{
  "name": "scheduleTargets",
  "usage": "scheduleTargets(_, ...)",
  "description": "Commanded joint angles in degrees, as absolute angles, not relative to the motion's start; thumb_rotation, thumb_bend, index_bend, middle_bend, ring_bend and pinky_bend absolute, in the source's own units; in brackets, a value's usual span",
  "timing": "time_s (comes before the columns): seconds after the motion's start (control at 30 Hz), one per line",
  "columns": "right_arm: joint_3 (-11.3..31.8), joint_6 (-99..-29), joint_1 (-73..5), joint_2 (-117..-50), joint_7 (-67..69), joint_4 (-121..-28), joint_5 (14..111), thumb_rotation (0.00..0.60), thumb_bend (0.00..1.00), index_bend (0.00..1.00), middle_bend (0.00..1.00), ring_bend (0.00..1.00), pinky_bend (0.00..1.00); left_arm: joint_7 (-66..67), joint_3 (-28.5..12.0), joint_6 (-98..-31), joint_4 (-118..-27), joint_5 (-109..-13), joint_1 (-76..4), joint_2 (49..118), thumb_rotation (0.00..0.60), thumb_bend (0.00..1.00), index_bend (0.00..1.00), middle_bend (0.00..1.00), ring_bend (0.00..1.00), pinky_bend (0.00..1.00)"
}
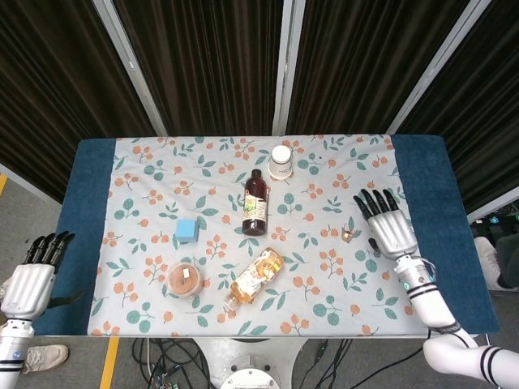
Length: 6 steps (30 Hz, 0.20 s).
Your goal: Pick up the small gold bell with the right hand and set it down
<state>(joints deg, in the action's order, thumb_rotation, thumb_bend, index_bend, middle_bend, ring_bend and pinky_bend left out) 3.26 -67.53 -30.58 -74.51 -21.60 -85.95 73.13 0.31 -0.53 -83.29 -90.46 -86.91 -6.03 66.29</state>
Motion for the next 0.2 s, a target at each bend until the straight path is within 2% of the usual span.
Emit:
scheduleTargets(0.03,-1.1,-78.5,-22.0,-71.5,-12.4,-85.9,81.1,0.6,0.12,0.0,0.0,0.0,0.0,0.3,-0.7,-83.5,-90.5,-86.8,-5.9,66.0,0.6,0.0,0.04,0.05,0.0,0.05)
scheduleTargets(0.2,-3.4,-87.0,-14.8,-71.6,-6.8,-83.1,84.1,0.6,0.12,0.0,0.0,0.0,0.0,0.0,-0.8,-84.1,-90.4,-86.7,-5.6,65.8,0.6,0.0,0.04,0.05,0.0,0.05)
